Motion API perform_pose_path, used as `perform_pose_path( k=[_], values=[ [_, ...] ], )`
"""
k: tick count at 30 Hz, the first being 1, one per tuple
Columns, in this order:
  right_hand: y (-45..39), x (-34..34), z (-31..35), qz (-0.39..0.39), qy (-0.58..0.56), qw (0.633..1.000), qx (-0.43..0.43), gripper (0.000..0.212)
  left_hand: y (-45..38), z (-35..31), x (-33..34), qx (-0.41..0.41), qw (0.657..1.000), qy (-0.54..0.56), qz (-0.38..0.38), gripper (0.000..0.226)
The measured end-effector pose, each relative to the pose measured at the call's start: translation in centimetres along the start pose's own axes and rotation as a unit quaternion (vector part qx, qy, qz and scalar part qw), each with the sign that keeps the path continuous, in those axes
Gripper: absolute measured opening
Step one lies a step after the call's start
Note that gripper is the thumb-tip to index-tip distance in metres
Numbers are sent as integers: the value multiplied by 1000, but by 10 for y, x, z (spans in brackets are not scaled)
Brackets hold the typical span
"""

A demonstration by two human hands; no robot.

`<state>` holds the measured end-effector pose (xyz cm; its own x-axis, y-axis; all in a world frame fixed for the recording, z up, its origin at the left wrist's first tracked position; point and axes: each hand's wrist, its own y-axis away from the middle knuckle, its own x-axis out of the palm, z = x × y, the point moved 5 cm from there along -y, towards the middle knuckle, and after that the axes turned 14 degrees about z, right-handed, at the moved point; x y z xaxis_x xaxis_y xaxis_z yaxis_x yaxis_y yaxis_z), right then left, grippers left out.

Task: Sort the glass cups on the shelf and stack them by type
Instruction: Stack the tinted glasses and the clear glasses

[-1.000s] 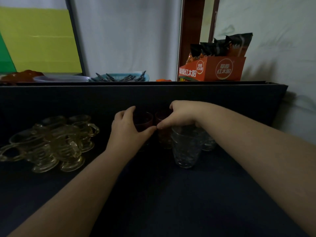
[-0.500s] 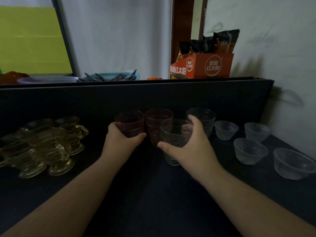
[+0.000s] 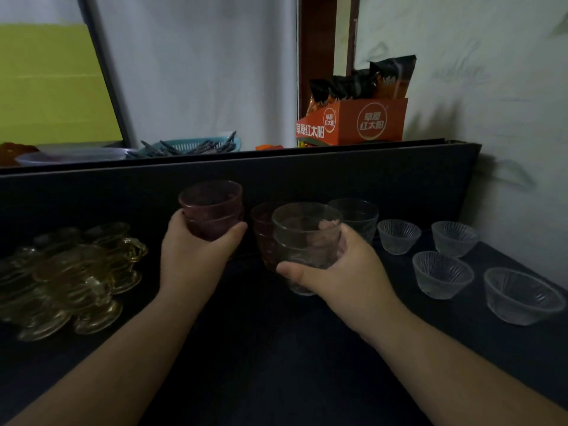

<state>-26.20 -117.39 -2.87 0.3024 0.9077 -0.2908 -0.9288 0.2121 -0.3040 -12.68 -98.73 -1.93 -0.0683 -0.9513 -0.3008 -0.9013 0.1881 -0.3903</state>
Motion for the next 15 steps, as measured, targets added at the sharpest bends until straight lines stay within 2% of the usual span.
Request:
perform_pose_path(
  k=[4, 8, 15],
  values=[
    [-2, -20, 22, -21, -18, 996, -82, 56, -3, -30, -4, 33, 999, 30, 7, 55],
    [-9, -42, 48, -56, 17, 988, -145, 54, -13, -60, 3, 62, 994, 90, 25, 53],
    [-33, -80, 48, -160, 15, 978, -136, 52, -29, -77, 46, 92, 984, 108, 103, 49]
  ],
)
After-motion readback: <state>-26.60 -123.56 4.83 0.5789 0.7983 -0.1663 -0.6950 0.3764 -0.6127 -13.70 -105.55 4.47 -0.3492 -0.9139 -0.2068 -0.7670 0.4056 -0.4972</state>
